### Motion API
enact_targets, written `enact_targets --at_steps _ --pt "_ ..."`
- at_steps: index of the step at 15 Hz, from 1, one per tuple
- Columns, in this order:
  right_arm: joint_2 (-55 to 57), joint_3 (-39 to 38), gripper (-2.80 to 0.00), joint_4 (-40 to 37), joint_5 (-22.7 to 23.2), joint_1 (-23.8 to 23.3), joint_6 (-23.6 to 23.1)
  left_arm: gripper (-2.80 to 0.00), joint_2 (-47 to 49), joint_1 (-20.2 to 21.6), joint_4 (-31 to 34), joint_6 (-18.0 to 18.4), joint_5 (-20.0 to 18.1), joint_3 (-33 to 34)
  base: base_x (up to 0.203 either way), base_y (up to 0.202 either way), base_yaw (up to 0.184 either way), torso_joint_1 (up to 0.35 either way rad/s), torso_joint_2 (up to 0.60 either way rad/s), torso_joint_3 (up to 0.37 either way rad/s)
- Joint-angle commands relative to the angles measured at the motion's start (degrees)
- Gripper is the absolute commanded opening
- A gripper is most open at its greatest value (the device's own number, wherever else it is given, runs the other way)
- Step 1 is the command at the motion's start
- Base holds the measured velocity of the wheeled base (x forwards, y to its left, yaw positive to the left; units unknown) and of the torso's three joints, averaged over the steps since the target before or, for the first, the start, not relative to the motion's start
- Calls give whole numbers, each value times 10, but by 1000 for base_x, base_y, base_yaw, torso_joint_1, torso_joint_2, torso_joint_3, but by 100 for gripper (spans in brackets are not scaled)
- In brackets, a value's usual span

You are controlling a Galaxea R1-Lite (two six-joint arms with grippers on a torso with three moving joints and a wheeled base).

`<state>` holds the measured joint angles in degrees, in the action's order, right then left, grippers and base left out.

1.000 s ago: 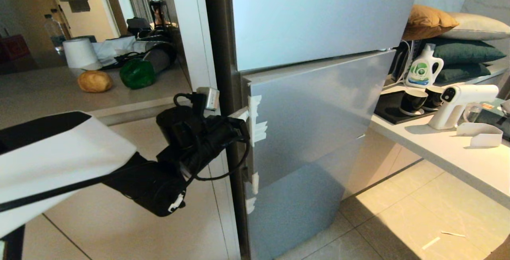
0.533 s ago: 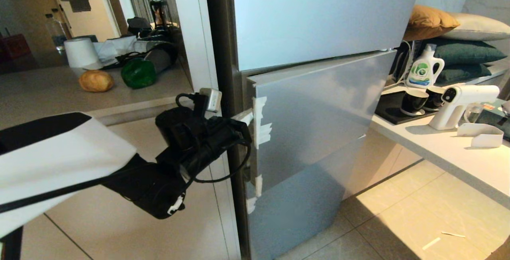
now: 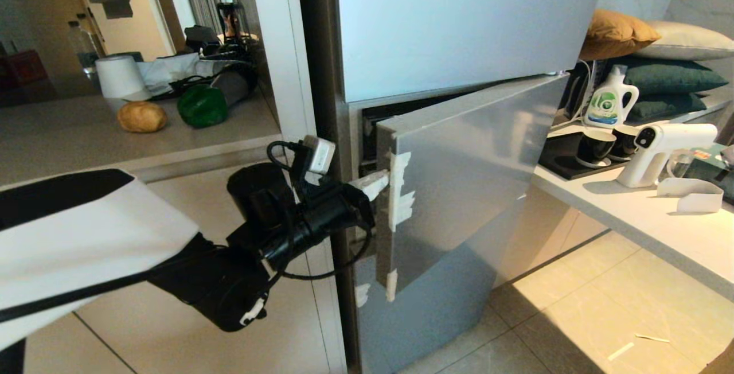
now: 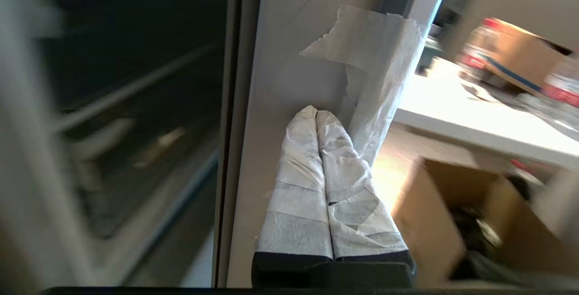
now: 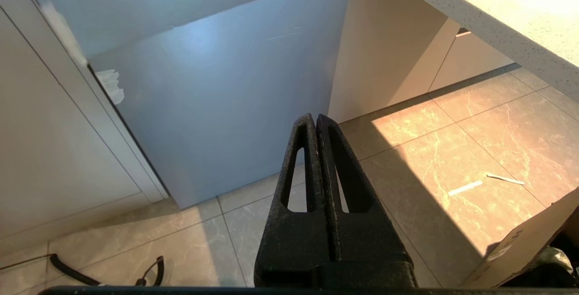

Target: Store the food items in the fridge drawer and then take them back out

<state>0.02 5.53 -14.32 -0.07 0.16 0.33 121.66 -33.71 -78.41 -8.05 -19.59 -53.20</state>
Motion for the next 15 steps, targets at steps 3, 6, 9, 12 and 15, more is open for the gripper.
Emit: enact_targets --at_steps 3,6,9,12,15 --pt "0 0 -280 -1 0 0 0 -280 2 -9 -2 0 -16 8 0 0 0 0 0 0" --pt "1 0 -280 -1 0 0 1 -280 -1 -15 -2 1 -44 28 0 0 0 0 0 0" --pt "0 0 -280 -1 0 0 0 -280 -4 -26 -2 2 -65 40 0 0 0 0 0 0" --pt "0 0 -280 -1 0 0 0 -280 -2 -41 -1 2 -71 40 0 0 0 0 0 0" --pt "0 0 -280 -1 0 0 1 -280 2 -55 -1 2 -70 36 0 0 0 0 0 0"
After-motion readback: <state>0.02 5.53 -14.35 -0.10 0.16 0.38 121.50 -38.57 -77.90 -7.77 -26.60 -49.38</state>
